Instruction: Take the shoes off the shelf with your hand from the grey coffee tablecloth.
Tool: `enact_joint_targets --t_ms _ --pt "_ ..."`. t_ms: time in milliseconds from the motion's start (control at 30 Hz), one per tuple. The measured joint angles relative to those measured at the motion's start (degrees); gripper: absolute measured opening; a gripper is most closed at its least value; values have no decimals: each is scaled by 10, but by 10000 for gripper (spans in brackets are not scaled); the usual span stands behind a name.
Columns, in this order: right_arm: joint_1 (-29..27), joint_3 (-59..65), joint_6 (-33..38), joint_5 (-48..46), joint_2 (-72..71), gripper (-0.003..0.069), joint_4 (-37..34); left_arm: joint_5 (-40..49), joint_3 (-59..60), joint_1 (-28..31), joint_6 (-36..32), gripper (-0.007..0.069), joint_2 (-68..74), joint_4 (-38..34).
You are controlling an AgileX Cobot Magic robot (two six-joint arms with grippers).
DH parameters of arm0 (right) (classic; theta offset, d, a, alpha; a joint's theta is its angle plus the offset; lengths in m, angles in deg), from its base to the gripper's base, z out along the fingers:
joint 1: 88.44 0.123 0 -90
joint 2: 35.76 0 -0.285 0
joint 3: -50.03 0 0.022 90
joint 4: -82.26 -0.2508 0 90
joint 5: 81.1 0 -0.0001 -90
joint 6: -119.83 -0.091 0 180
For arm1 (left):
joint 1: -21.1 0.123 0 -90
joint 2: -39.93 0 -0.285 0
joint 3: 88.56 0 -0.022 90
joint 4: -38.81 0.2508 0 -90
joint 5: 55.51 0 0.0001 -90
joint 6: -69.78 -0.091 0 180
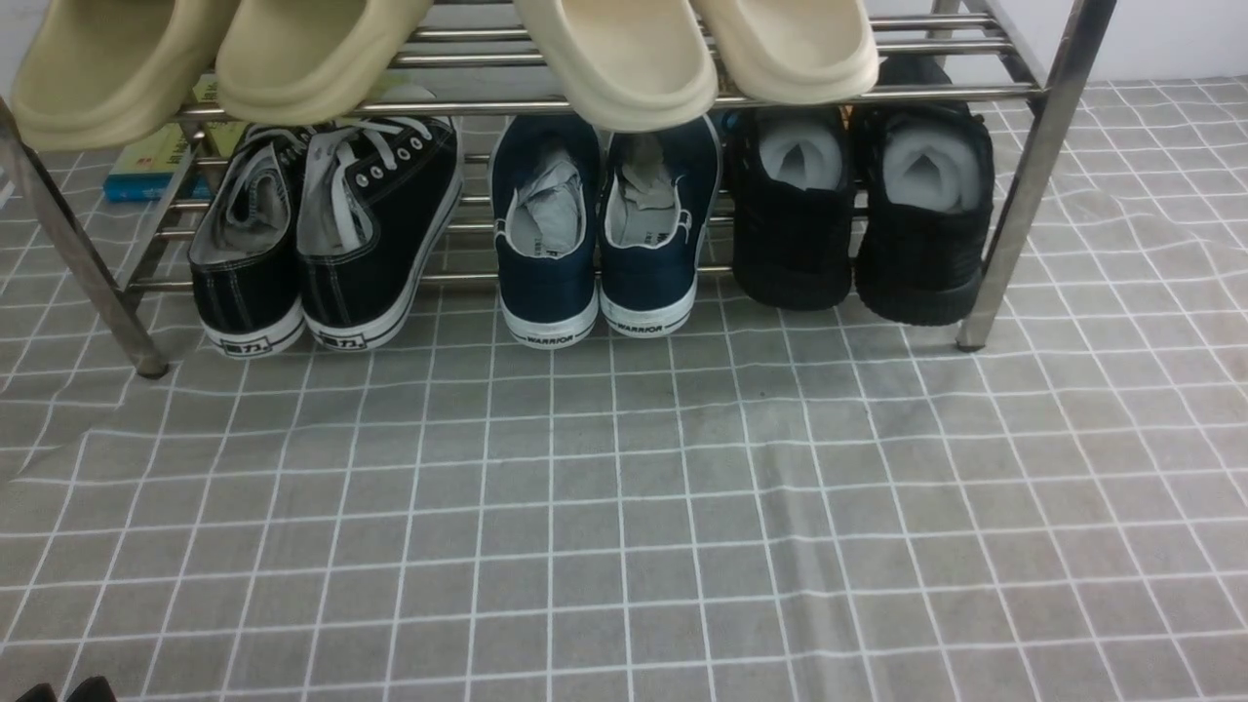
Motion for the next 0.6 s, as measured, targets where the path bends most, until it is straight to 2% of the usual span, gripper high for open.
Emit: enact_joint_targets --t_ms 100,133,200,267,333,433,533,600 --pt "0 -83 72 -55 60 11 51 0 0 0 0 240 0 0" --pt "0 -107 88 -82 86 -4 67 0 0 0 0 240 0 0" --pt "0 -146 106 -136 131 -12 94 0 0 0 0 240 0 0" --pt "0 -208 123 -238 242 -9 133 0 0 0 0 240 0 0" --pt "0 -228 137 -269 294 -6 140 0 0 0 0 240 0 0" --pt "0 -285 242 -318 436 4 103 0 0 0 1 240 0 0" --pt "0 -325 386 -323 534 27 -2 0 0 0 1 240 0 0" --pt "0 -335 421 -325 562 37 -28 0 0 0 1 240 0 0"
